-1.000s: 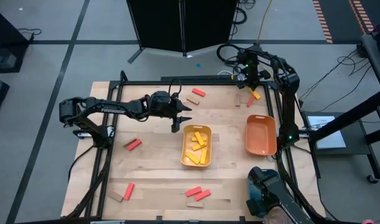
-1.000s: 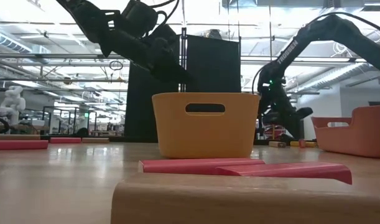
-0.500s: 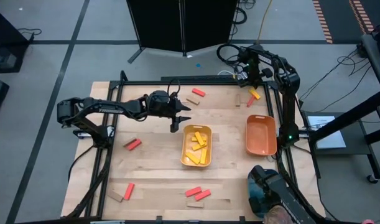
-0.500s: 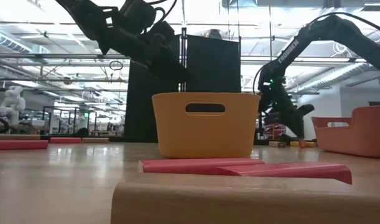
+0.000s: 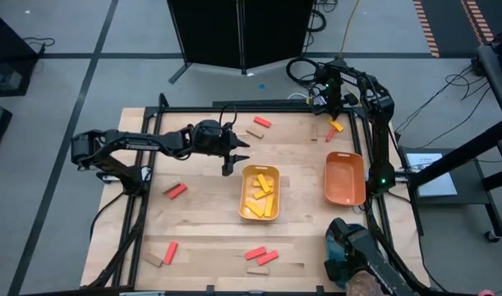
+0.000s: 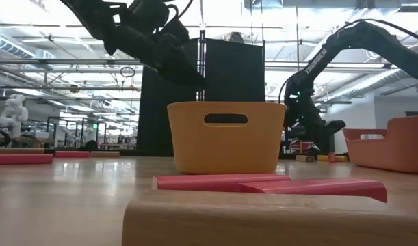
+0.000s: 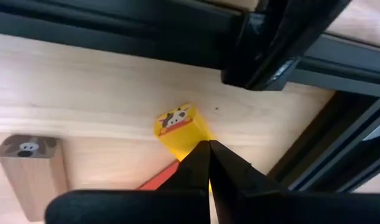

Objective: Sort blocks
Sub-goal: Put the yellow wooden block into the yellow bin

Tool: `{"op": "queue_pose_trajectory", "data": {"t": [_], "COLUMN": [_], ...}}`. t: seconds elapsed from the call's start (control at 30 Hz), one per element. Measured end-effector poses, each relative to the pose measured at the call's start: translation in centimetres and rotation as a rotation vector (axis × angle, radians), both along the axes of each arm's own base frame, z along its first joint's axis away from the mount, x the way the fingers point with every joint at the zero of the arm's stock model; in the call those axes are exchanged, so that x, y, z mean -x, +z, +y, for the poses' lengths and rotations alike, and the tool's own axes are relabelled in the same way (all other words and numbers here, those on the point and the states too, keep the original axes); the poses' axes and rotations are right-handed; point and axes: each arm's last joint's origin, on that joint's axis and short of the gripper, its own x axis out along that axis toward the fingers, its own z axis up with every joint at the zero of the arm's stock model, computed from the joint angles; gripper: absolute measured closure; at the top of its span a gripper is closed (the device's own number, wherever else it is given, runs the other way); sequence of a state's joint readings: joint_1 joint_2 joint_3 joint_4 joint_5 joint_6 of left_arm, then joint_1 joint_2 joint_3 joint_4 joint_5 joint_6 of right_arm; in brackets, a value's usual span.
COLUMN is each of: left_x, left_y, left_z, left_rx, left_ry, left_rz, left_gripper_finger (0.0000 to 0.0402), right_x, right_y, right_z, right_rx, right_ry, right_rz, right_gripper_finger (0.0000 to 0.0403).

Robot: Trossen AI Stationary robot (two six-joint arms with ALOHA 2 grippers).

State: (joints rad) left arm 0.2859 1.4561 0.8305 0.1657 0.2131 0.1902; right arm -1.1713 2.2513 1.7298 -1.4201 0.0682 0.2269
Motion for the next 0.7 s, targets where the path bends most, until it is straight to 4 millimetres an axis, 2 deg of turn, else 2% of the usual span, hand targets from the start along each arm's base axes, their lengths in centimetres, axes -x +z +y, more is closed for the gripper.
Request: {"op": "queue_pose_trajectory", "data": {"t": [0.37,0.63,0.7], "left_x": [0.0,0.0,0.0], "left_y": [0.0,0.0,0.0], "left_z": [0.0,0.0,0.0], "left_rx": [0.001,0.001,0.001], "left_ry": [0.0,0.0,0.0], "left_rz": [0.002,0.002,0.002], "left_gripper_finger": [0.0208,0.0208,0.0208], "right_x": [-2.6,-5.1,-5.3], "right_y": [0.3,2.6,3.4], "right_z": [0.8,0.4,0.6], "right_rx": [-0.001,0.068,0.07], "right_ry": [0.073,0.137,0.157], "right_rz": [-0.064,-0.15,-0.121], "right_gripper_finger": [0.0403,0.0403,0.0403]}}
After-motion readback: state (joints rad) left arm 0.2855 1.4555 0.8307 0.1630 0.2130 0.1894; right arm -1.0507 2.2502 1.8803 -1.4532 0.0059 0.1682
